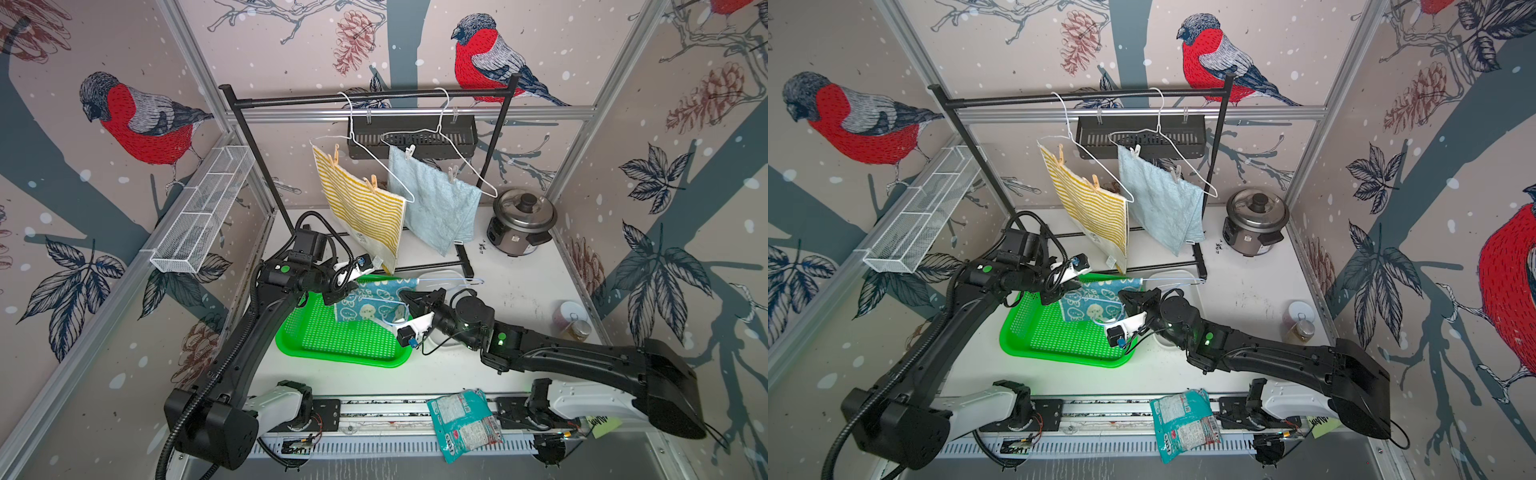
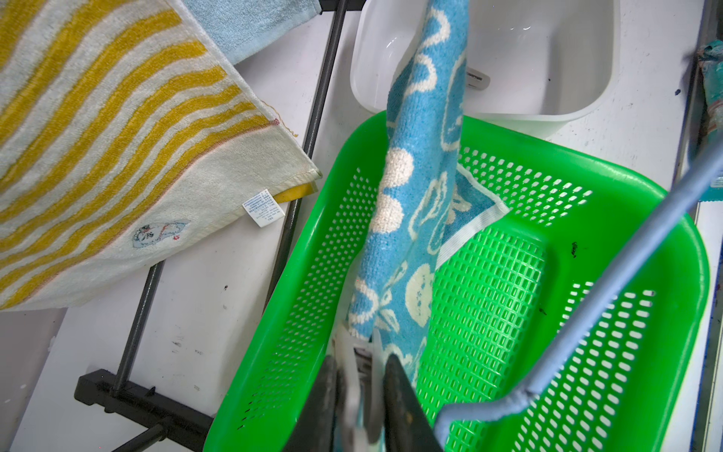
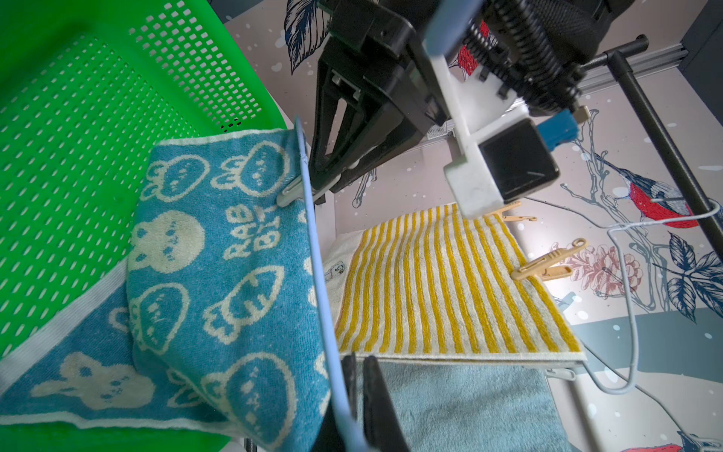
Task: Remove the clothespins securing towels to the hanger
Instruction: Remove the clothespin from the hanger, then place the hanger in the basket.
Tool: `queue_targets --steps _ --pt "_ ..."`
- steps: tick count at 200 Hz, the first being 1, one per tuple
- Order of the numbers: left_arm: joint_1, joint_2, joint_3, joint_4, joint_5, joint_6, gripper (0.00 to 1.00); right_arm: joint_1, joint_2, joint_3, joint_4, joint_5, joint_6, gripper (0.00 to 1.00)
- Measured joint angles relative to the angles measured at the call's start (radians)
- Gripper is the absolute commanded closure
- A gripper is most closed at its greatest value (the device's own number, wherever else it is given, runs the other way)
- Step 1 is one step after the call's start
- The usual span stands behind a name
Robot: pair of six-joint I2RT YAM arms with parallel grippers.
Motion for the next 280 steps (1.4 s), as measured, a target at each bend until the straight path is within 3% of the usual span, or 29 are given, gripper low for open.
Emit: queue_targets --steps 37,125,177,243,280 --pt "0.0 -0.003 0.003 0.0 0.013 0.0 0.96 0.0 0.006 0.0 0.0 0.0 0.007 1.0" --pt "0.0 -0.044 0.019 0.0 -0.005 0.0 1.0 -0.001 0.036 0.018 -0.005 0.009 0.045 1.0" --pt "0.0 -0.159 0.077 0.021 -0.028 -0.039 1.0 -0.001 0.05 0.055 -0.034 0.006 0.087 1.0" --pt "0.0 -0.37 0.014 0.258 -0.2 -0.267 1.0 0.014 0.065 0.184 -0.168 -0.068 0.266 1.0" --pt "0.0 -0.43 0.022 0.393 -0.246 -0.376 1.0 0.024 0.164 0.266 -0.235 -0.098 0.42 1.0"
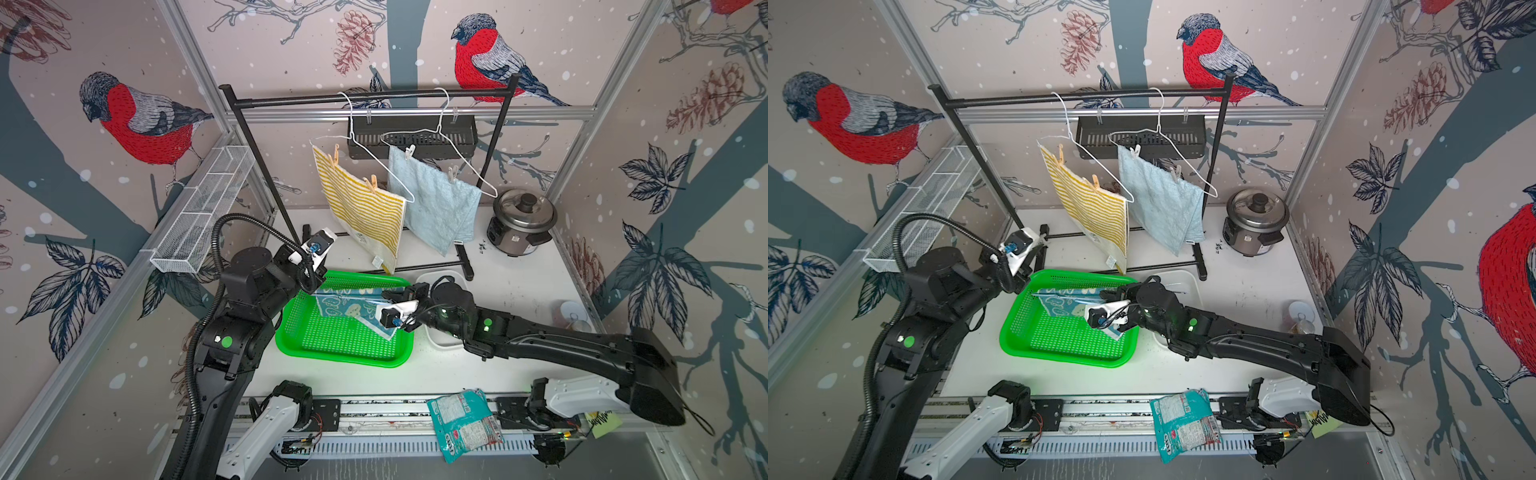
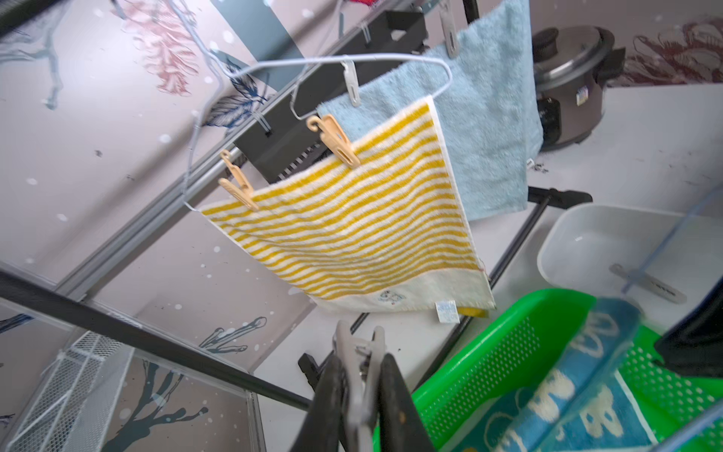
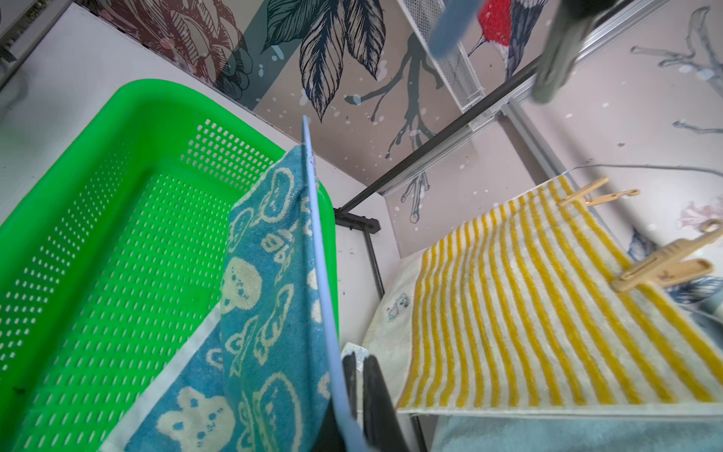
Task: Remove the clothespins securing towels to the hanger
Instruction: Place the hanger in the basket.
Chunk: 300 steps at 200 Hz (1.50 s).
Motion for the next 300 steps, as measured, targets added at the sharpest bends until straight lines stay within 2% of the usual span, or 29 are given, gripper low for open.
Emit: queue_targets --steps 53,87,120,126,138,166,196,235,270,300 --pt "0.0 -0.014 0.022 0.087 -0.006 -0.023 1.0 0.004 0.204 0.169 -0.09 -0.024 0.175 1.0" --pt "0.0 -0.016 0.022 0.076 -0.087 0.005 1.0 -0.008 0.321 0.26 -0.148 -0.087 0.257 1.0" --pt "0.0 -0.04 0.006 0.068 -0.114 0.03 1.0 -0.019 0.426 0.347 -0.215 -0.128 0.293 0.99" --pt "0.0 -0.043 0.005 0.065 -0.114 0.032 1.0 -0.02 0.442 0.362 -0.226 -0.131 0.299 0.95" --pt "0.0 -0.044 0.001 0.061 -0.117 0.037 1.0 -0.021 0.468 0.388 -0.245 -0.133 0.305 0.77" --pt "0.0 -0.037 -0.005 0.048 -0.117 0.039 1.0 -0.026 0.482 0.396 -0.264 -0.13 0.315 0.55" --pt "0.0 -0.037 -0.016 0.048 -0.106 0.038 1.0 -0.039 0.427 0.369 -0.263 -0.109 0.338 0.41" --pt "-0.001 -0.034 -0.033 0.051 -0.056 0.037 1.0 -0.059 0.291 0.322 -0.257 -0.071 0.352 0.32" --pt "-0.001 -0.032 -0.066 0.066 0.01 0.006 1.0 -0.084 0.079 0.183 -0.245 -0.082 0.353 0.27" --pt "-0.001 -0.037 -0.131 0.131 0.115 -0.047 1.0 -0.203 -0.148 0.078 -0.201 -0.159 0.39 0.21"
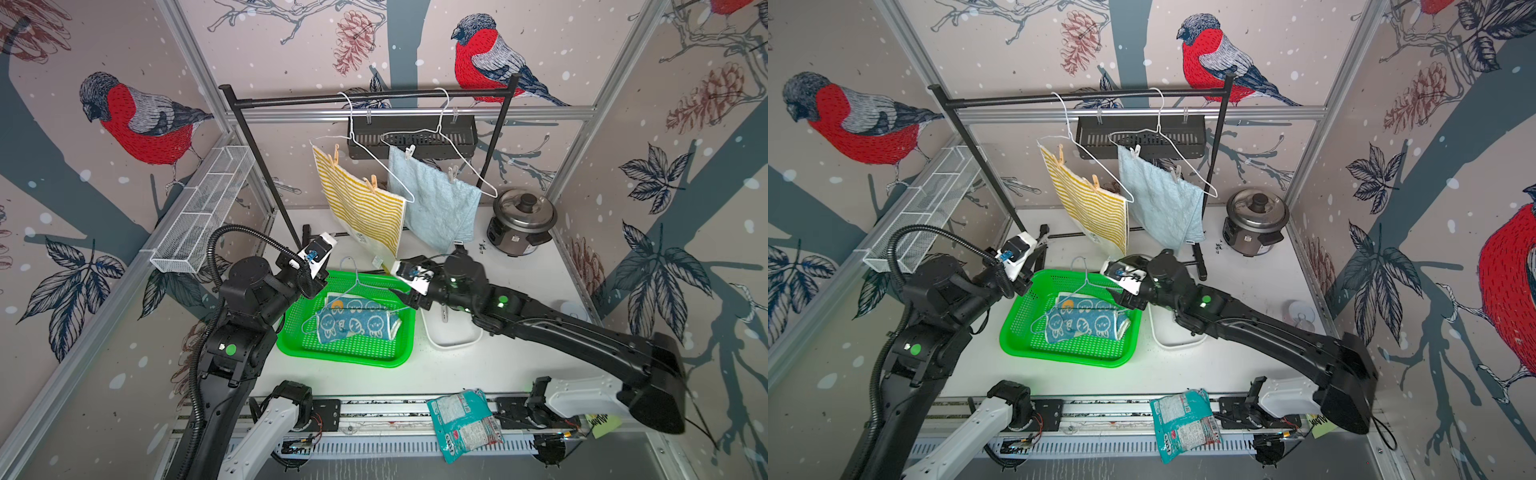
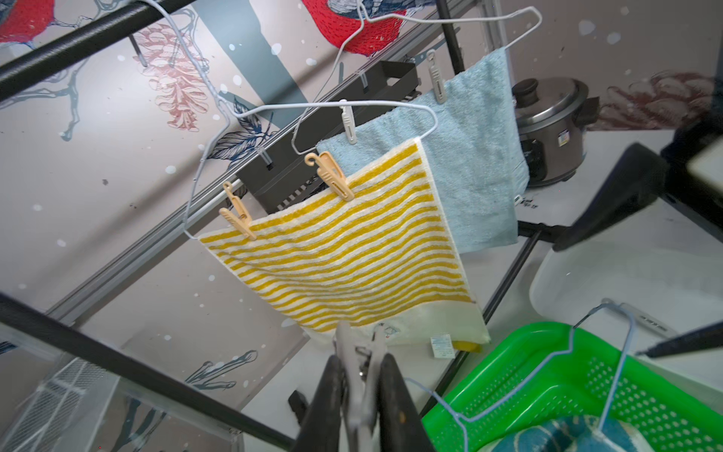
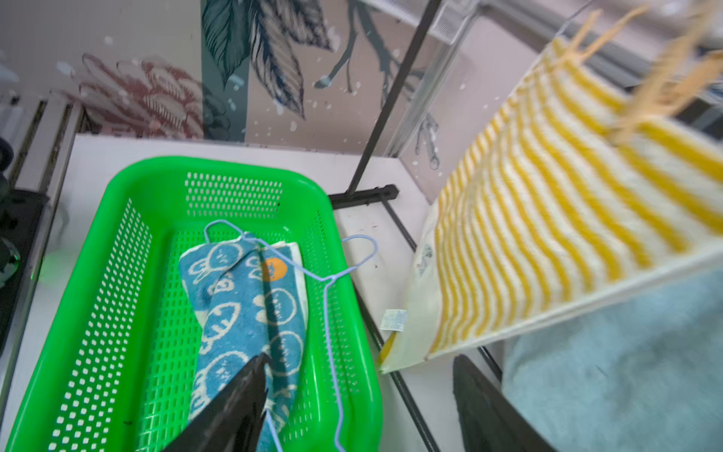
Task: Remove the clothespins securing towels to the hanger
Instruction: Place the hanger in the basket, then place the clothespin in the storage box.
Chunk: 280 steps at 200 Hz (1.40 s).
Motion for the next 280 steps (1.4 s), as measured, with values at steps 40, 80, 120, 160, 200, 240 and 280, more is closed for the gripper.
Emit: queue_targets --steps 40,80,120,160,200,240,280 --pt "0.0 -0.025 -0.171 0.171 0.141 -0.187 1.0 -0.046 -0.138 -0.14 0.14 -0.034 0.019 0.19" --pt "0.0 -0.025 -0.234 0.306 0.196 -0.43 1.0 0.084 -0.1 -0.196 0.328 0.115 -0.143 0.18" --pt "0.0 0.018 -0.224 0.321 0.22 -0.652 1.0 0.148 0.045 -0.149 0.469 0.259 -0.402 0.23" --pt "0.0 0.031 -0.204 0.298 0.223 -0.769 1.0 0.174 0.167 -0.067 0.543 0.303 -0.567 0.28" --pt "0.0 0.04 -0.205 0.294 0.227 -0.796 1.0 0.188 0.246 -0.005 0.546 0.331 -0.638 0.34" --pt "0.0 0.048 -0.207 0.293 0.25 -0.795 1.0 0.187 0.316 0.069 0.547 0.34 -0.655 0.37" --pt "0.0 0.052 -0.214 0.293 0.275 -0.78 1.0 0.167 0.36 0.134 0.532 0.325 -0.622 0.48"
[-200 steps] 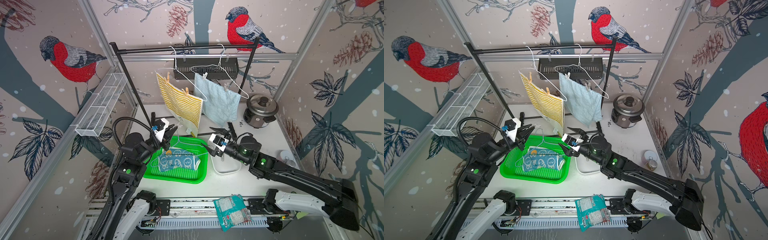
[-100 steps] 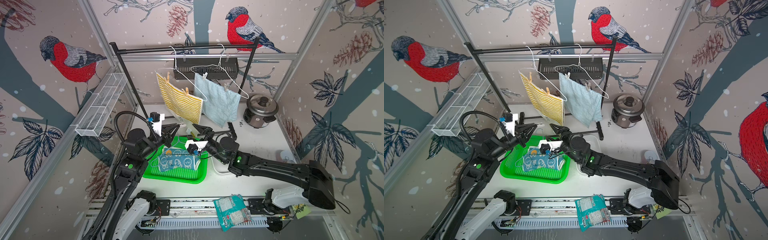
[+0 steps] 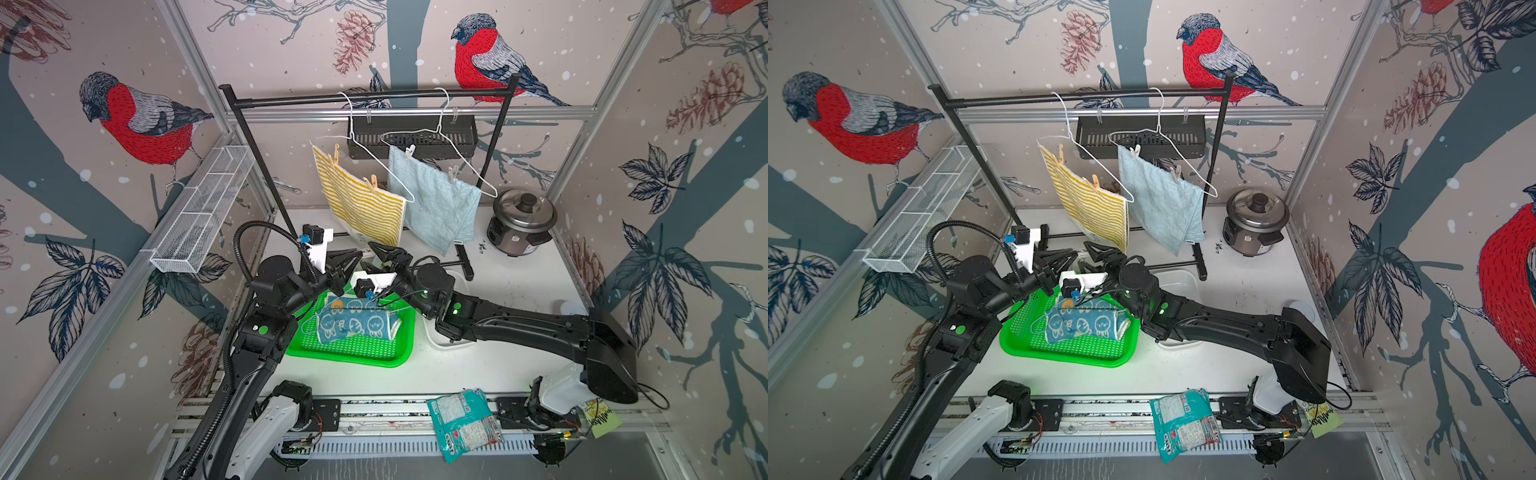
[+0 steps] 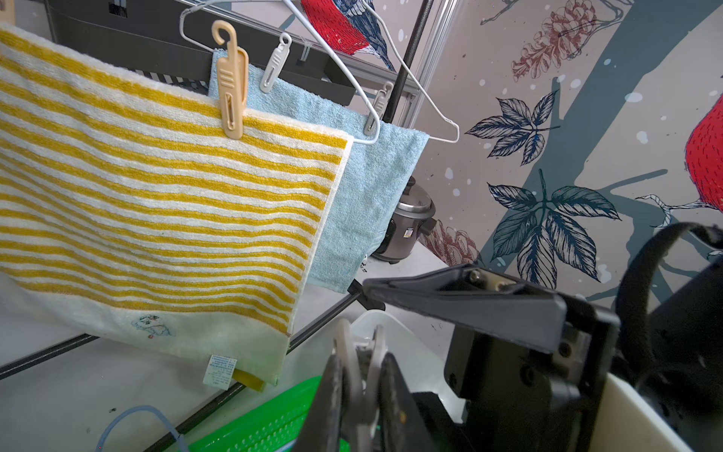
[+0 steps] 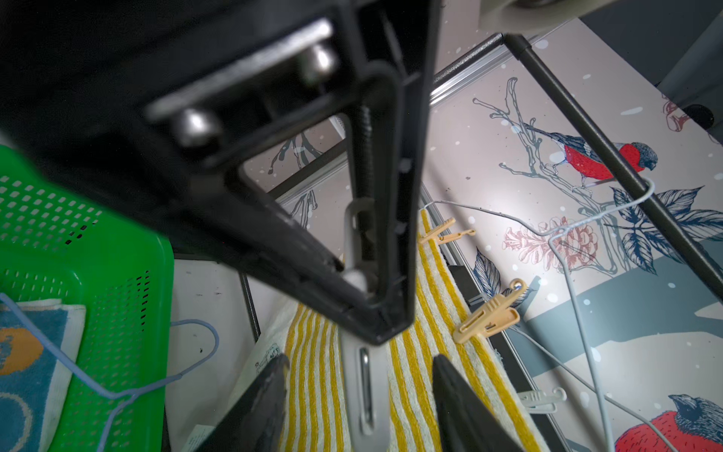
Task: Remove the clothespins securing towels to the hanger
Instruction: Place the clothespin in the storage box.
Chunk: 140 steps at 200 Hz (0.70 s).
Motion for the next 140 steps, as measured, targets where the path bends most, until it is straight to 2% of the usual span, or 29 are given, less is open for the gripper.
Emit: queue_targets --steps 27,84,123,140 --pt "0.0 0.004 -0.001 0.008 0.002 0.0 1.0 -0.029 0.004 0.032 -0.024 -0.05 0.07 0.55" --pt "0.0 0.006 -0.001 0.001 0.009 0.0 1.0 -0.038 0.021 0.038 -0.047 -0.08 0.119 0.68" --pt "0.0 0.007 -0.001 0.005 0.005 -0.006 1.0 -0.038 0.027 0.045 -0.074 -0.099 0.125 0.87" --pt "0.0 0.007 -0.001 0.004 0.0 -0.008 0.82 -0.038 0.027 0.045 -0.082 -0.102 0.125 0.93"
